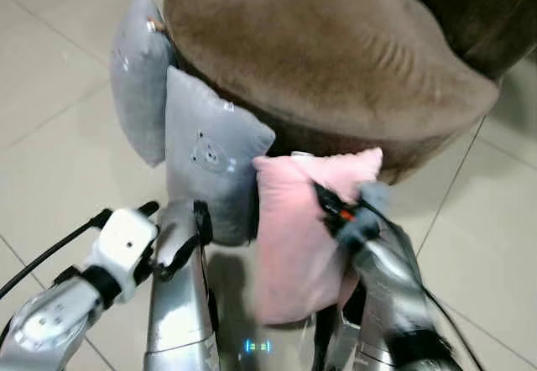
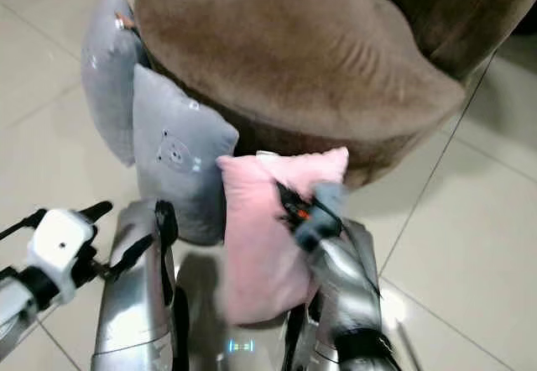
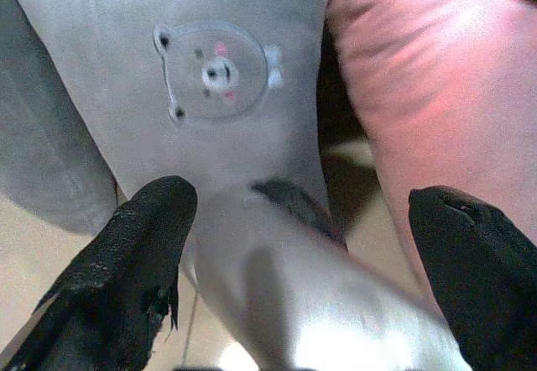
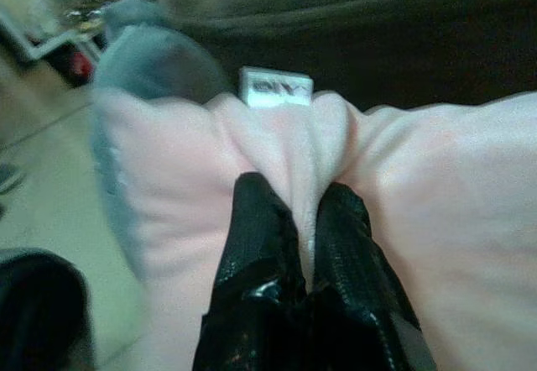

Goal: Move the pillow to the sofa from floor

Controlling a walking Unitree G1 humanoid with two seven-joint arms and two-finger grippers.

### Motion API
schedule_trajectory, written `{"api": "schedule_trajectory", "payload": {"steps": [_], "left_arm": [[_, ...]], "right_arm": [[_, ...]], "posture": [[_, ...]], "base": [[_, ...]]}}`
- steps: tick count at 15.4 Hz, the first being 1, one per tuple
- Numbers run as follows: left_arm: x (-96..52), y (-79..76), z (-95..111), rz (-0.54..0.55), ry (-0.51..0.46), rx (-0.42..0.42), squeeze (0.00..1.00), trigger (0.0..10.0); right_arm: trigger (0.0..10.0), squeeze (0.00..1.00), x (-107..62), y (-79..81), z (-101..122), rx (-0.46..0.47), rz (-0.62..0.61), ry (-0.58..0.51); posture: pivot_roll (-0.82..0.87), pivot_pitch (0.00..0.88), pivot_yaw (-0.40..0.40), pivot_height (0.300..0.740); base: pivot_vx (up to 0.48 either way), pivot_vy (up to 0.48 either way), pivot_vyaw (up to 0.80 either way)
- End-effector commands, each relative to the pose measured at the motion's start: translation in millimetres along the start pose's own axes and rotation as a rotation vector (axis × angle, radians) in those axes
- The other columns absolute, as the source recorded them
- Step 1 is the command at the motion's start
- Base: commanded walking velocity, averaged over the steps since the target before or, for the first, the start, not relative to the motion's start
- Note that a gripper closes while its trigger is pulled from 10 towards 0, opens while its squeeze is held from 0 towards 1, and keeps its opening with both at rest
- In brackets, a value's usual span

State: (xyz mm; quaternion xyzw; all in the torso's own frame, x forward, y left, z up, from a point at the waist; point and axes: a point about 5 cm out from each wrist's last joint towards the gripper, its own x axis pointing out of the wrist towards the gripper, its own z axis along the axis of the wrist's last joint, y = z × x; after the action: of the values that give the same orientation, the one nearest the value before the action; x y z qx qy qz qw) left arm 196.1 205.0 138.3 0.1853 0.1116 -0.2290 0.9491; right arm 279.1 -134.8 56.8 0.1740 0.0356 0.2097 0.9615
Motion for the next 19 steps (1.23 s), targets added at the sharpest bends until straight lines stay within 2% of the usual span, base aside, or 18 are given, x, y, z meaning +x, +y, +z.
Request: {"api": "schedule_trajectory", "payload": {"steps": [1, 4, 10, 12, 14, 17, 19], "left_arm": [[4.1, -3.5, -1, -0.012, -0.004, -0.001, 0.0, 10.0], [11.4, -6.2, 0, -0.032, -0.021, 0.004, 0.0, 10.0], [22.8, -8.9, 1, -0.092, -0.04, 0.025, 0.0, 10.0], [24.9, -6.2, 3, -0.099, -0.045, 0.03, 0.0, 10.0], [26.1, -4.7, 5, -0.067, -0.065, 0.002, 0.0, 10.0], [25.3, -0.2, 10, 0.045, -0.12, -0.023, 0.0, 10.0], [26.9, 2.2, 11, 0.073, -0.133, -0.02, 0.0, 10.0]], "right_arm": [[10.0, 0.0, -12.3, -7.0, -5, 0.018, -0.033, 0.033], [10.0, 0.0, -28.0, 5.7, -8, 0.014, -0.001, 0.051], [10.0, 0.0, -67.2, 35.1, 2, 0.113, 0.11, 0.046], [10.0, 0.0, -65.9, 43.1, 18, 0.149, 0.131, -0.007], [10.0, 0.0, -57.7, 47.0, 38, 0.159, 0.112, -0.087], [10.0, 0.0, -36.5, 54.0, 88, 0.128, 0.041, -0.264], [10.0, 0.0, -30.6, 52.1, 100, 0.097, 0.002, -0.306]], "posture": [[0.1, 0.132, -0.017, 0.361], [0.09, 0.119, -0.005, 0.366], [0.08, 0.115, 0.05, 0.421], [0.08, 0.11, 0.074, 0.436], [0.06, 0.098, 0.086, 0.451], [0.04, 0.024, 0.057, 0.486], [0.03, 0.0, 0.044, 0.501]], "base": [[0.0, 0.0, 0.0], [0.0, 0.0, 0.0], [0.0, 0.0, 0.0], [0.0, 0.0, 0.0], [0.0, 0.0, 0.0], [0.0, 0.0, 0.0], [0.0, 0.0, 0.0]]}}
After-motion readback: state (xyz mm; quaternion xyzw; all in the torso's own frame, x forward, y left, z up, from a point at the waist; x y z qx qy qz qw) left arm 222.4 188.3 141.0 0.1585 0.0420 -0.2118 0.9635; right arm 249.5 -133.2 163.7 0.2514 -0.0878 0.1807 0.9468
